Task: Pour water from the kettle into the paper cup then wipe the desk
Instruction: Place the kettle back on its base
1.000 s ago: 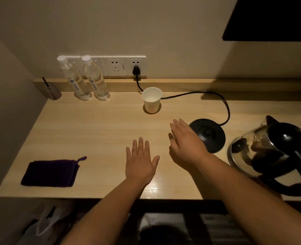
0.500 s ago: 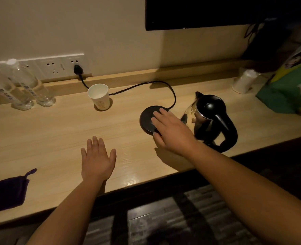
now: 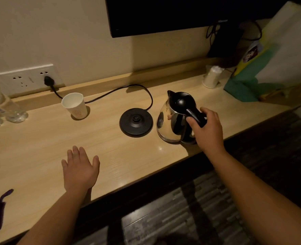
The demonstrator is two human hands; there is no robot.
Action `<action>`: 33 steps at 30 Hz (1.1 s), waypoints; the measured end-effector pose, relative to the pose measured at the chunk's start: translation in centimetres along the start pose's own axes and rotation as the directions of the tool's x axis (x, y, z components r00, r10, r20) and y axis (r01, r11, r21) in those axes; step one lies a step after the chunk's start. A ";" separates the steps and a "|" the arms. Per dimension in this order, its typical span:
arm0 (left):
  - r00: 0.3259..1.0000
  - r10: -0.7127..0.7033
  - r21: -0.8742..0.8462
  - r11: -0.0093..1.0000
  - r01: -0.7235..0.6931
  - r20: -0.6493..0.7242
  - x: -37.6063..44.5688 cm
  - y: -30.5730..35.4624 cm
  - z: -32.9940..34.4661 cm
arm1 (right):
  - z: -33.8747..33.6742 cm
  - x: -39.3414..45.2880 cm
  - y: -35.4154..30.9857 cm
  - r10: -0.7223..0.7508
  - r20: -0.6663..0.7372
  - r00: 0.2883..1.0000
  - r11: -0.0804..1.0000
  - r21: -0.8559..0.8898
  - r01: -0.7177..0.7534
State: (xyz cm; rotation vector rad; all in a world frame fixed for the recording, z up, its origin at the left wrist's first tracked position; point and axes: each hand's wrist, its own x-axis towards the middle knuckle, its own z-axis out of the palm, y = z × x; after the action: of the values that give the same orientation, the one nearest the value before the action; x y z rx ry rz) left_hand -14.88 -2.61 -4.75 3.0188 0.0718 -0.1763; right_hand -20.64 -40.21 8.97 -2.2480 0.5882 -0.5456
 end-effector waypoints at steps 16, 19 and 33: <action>1.000 -0.015 -0.032 0.999 0.015 -0.010 0.0 0.0 0.0 | 0.5 0.6 0.2 0.162 0.037 0.986 0.962 0.215 -0.166; 1.000 -0.020 -0.035 0.999 0.020 -0.008 -0.1 0.0 -0.1 | 0.7 0.6 -0.5 0.163 -0.001 0.987 0.954 0.256 -0.157; 0.999 -0.033 -0.031 0.999 0.033 -0.005 0.0 0.1 0.0 | 6.8 2.4 -6.8 0.043 0.078 0.996 0.930 0.360 -0.068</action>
State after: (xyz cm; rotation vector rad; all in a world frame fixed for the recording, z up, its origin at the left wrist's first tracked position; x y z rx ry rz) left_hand -14.86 -2.68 -4.75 2.9889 0.1237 -0.1677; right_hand -13.33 -33.60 10.14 -1.8860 0.4710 -0.5008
